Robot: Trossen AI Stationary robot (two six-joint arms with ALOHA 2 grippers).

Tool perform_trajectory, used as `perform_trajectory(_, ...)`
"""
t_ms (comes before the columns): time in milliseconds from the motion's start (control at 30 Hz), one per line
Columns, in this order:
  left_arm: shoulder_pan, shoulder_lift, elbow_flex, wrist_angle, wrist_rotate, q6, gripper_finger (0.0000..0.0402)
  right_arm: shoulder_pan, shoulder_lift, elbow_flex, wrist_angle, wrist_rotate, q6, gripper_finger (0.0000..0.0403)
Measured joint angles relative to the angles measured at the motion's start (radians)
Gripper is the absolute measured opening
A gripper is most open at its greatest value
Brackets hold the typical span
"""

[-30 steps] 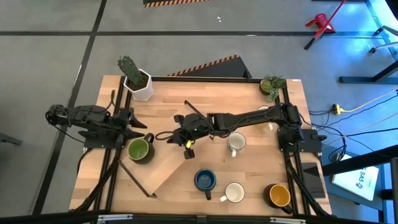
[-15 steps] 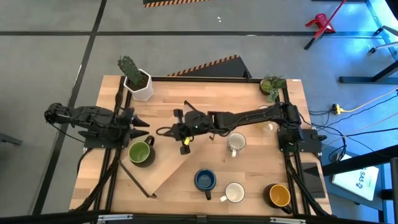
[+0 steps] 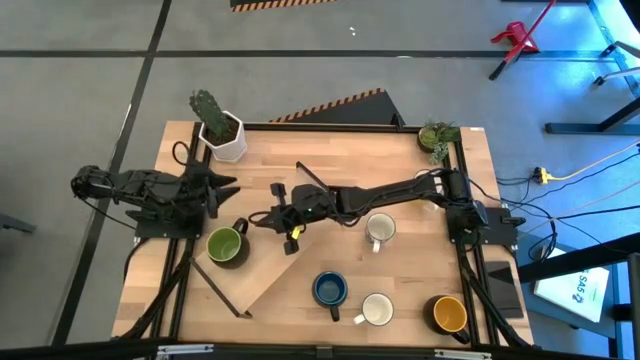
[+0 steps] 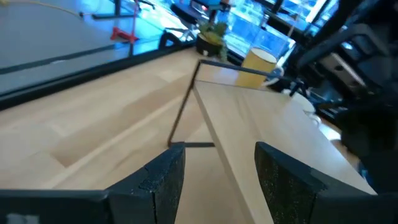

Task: Place coffee mugs
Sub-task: Put the green black mug on the shelf

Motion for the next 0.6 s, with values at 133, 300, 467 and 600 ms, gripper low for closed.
perform_trajectory(133,0.0,0.0,0.006,0.001,-0.017,-0.001,0.0188,-0.002,0.0,0.0,0.031,0.014,-0.038,0.0)
perform_trajectory(300,0.0,0.0,0.006,0.026,-0.017,-0.023,0.0188,-0.002,0.018,0.019,0.053,0.011,-0.045,0.0)
perform_trajectory(467,0.0,0.0,0.006,0.073,-0.018,0.001,0.0188,0.0,0.075,0.132,-0.032,-0.011,-0.075,0.0)
perform_trajectory(600,0.0,0.0,0.006,0.075,-0.018,0.002,0.0188,0.0,0.101,0.198,-0.133,-0.007,-0.137,0.0)
